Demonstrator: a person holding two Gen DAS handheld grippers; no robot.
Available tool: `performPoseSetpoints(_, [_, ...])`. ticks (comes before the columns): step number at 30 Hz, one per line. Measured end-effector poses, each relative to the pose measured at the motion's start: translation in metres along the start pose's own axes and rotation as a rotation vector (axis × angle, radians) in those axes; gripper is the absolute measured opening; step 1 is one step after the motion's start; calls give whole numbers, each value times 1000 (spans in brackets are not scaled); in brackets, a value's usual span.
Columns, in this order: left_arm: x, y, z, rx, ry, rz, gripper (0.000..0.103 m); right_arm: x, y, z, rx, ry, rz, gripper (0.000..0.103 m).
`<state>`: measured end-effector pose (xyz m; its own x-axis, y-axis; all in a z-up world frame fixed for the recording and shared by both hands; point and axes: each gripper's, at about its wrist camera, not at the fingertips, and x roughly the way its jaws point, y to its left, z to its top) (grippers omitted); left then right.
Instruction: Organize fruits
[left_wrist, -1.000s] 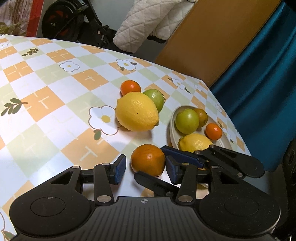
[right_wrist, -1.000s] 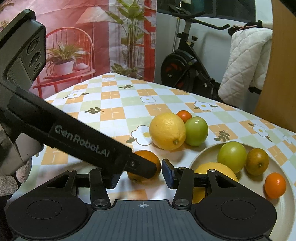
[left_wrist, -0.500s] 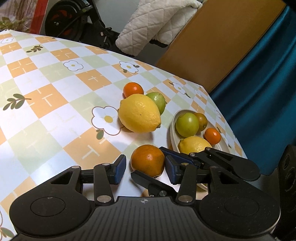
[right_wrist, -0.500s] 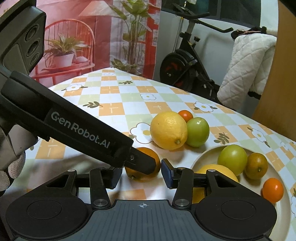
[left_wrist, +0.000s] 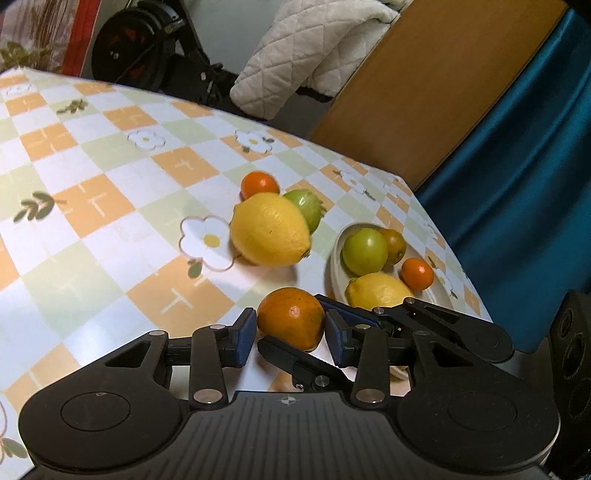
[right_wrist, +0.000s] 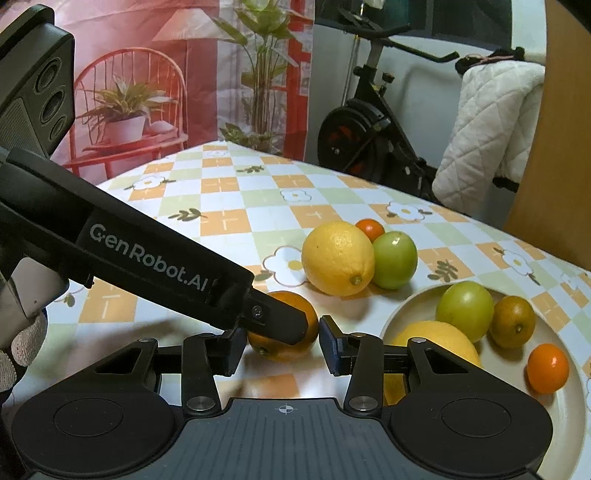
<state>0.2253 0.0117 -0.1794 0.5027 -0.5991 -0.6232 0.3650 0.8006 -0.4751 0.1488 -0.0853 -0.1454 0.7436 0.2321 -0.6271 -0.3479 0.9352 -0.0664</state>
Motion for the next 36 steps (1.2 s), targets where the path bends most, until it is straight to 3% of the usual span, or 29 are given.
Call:
performPoseSetpoints(13, [-6,-57,23,131,-46,2,43,-41,-35,7,81,-145,-52,39])
performPoseSetpoints(24, [39,-123,36,266,10,-3,43,-58,-106,-14,237,-213,-118,39])
performPoseSetpoints(36, [91,-143,33,318,100,36,43,-38,-164,-51,366,-197,-128,39])
